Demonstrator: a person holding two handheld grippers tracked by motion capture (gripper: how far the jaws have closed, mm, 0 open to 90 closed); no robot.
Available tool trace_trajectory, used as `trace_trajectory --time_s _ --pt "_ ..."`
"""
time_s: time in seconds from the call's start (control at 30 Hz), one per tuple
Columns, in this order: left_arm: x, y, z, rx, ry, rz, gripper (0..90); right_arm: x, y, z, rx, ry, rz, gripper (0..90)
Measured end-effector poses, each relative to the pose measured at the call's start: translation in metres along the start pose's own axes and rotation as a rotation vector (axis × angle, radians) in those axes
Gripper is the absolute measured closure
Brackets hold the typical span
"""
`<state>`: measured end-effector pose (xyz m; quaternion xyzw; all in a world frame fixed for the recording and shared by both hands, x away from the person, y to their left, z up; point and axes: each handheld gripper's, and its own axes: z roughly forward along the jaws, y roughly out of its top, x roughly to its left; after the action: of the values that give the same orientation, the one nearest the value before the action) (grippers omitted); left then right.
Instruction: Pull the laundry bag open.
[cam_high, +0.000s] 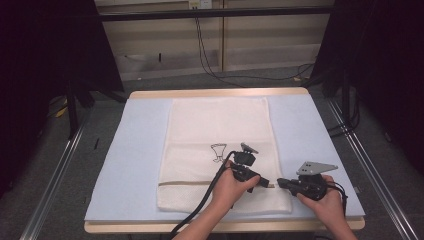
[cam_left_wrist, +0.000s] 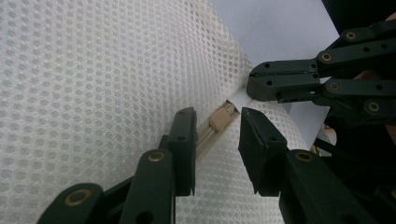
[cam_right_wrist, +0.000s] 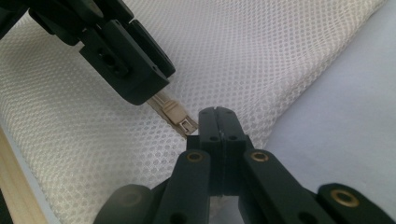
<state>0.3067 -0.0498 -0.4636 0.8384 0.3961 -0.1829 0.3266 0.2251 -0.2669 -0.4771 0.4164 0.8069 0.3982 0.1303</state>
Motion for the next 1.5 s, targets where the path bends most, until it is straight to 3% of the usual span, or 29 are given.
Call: trace_trajectory --time_s 0.1,0.27,0.3,0.43,0.5,0.53,0.57,0.6,0.97,1.1,1.17,1.5 --pt "0.001 0.001 0.002 0.015 0.021 -0.008 71.7 0.001 0.0 0.002 0.009 0.004 -0.007 90.0" --pt "-0.001 0.002 0.01 -0.003 0.012 -0.047 72.6 0.002 0.0 0.004 0.017 0.007 -0.006 90.0" --pt "0.0 0.002 0.01 0.013 0.012 -0.03 73.7 0.002 -0.001 0.004 0.018 0.008 -0.007 90.0" --pt "0.001 0.002 0.011 0.011 0.001 -0.039 76.0 0.001 -0.002 0.005 0.016 0.004 0.0 90.0" --pt "-0.001 0.001 0.012 0.003 0.025 -0.038 78.1 0.001 -0.002 0.005 0.016 0.007 0.004 90.0" --pt "-0.001 0.001 0.012 -0.004 0.022 -0.036 81.4 0.0 -0.002 0.005 0.017 0.013 0.002 90.0" --pt "-0.003 0.0 0.014 -0.028 0.015 -0.063 82.6 0.001 -0.002 0.005 0.017 0.013 0.011 90.0" --pt "-0.001 -0.001 0.014 -0.013 0.004 -0.044 82.4 0.001 -0.002 0.005 0.017 0.013 0.009 90.0" --pt "0.0 -0.001 0.016 -0.01 -0.057 -0.097 85.9 0.0 -0.003 0.006 0.016 0.013 0.012 90.0" --pt "0.0 -0.001 0.014 -0.013 -0.058 -0.093 87.6 -0.001 -0.003 0.006 0.015 0.019 0.011 90.0" --pt "0.0 -0.001 0.014 -0.023 -0.067 -0.115 87.6 -0.001 -0.003 0.006 0.016 0.018 0.012 90.0" --pt "0.003 0.001 0.009 -0.006 -0.062 -0.1 87.7 -0.001 -0.002 0.005 0.036 0.011 0.004 90.0"
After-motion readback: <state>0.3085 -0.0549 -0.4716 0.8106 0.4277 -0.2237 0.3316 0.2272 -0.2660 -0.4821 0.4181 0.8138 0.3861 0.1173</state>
